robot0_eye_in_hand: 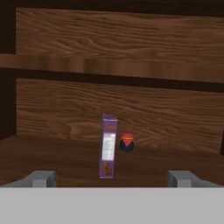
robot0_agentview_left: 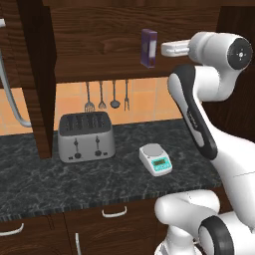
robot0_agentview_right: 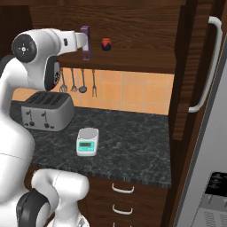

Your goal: Pick the cereal and place it on the digital scale for weighing, and close the cabinet.

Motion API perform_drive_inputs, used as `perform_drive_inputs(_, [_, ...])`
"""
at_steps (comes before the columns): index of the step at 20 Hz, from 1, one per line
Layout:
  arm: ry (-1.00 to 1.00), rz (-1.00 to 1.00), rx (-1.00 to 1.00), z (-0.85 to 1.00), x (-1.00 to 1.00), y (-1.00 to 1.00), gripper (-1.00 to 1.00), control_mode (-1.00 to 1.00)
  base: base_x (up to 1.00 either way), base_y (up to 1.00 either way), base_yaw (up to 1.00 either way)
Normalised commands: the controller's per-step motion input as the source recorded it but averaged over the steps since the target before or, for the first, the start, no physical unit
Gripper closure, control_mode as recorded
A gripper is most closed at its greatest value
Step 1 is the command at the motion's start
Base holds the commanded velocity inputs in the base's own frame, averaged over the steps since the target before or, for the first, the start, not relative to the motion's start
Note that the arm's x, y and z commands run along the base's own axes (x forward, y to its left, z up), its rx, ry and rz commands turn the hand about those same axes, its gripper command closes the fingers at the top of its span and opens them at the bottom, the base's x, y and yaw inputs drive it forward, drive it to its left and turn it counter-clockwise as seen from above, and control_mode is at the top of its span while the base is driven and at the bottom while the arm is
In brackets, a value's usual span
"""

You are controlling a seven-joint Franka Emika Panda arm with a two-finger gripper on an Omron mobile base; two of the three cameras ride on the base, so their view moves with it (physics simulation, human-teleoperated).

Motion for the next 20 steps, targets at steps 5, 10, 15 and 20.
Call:
perform_drive_inputs(5, [0.0,0.0,0.0,0.0,0.27,0.0,-1.0,-1.0,0.0,0.0,0.0])
perform_drive_inputs(10, [0.0,0.0,0.0,0.0,0.2,0.0,-1.0,-1.0,0.0,0.0,0.0])
perform_drive_inputs(15, [0.0,0.0,0.0,-0.02,0.21,0.0,-1.0,-1.0,0.0,0.0,0.0])
perform_drive_inputs(20, [0.0,0.0,0.0,-0.01,0.17,0.0,-1.0,-1.0,0.0,0.0,0.0])
